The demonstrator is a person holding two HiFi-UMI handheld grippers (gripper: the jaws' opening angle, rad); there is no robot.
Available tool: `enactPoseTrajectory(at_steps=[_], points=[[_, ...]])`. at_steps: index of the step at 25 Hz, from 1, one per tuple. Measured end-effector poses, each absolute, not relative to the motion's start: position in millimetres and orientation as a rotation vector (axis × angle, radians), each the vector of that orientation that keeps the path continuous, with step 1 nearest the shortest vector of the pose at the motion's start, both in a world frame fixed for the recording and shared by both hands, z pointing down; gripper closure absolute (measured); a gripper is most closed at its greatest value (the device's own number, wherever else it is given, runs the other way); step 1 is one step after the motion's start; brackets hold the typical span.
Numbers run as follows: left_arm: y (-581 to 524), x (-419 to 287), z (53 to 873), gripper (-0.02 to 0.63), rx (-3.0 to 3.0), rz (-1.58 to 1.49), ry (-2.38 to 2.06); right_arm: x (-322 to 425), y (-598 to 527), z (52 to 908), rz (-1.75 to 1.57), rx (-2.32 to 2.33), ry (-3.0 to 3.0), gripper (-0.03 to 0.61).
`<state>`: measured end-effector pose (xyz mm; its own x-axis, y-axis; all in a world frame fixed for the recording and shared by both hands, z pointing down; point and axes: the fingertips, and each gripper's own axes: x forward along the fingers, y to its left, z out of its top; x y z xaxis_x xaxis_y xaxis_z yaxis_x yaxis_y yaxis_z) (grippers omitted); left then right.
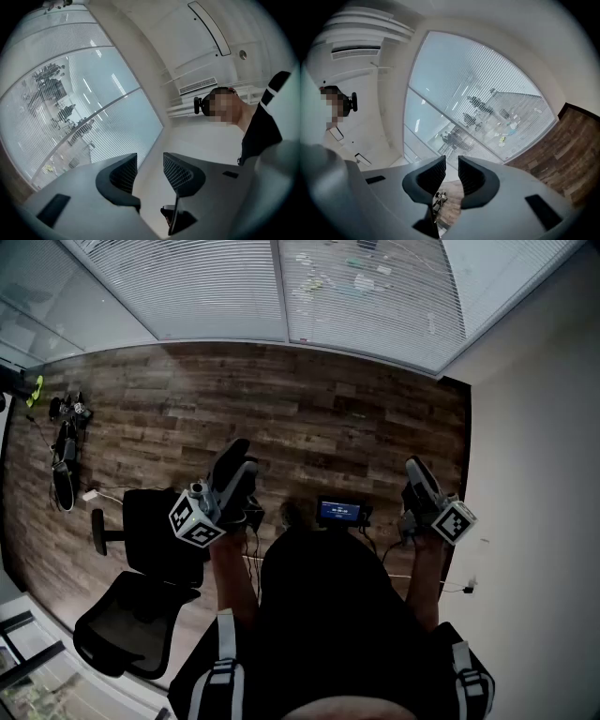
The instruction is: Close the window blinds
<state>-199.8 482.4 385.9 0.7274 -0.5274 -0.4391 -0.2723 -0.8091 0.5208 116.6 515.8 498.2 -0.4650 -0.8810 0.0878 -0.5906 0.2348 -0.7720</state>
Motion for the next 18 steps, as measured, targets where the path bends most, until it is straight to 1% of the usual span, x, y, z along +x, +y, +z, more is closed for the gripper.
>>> enactPoseTrajectory(at_steps=[13, 18], points=[[469, -202, 386, 0.426, 2.525, -0.842, -0.598, 118, 505, 509, -1.118, -1.339, 2.107, 0.489], [467, -206, 388, 0.426, 2.519, -0.854, -0.592, 118, 500, 505, -1.096, -1.399, 2.113, 0.488]])
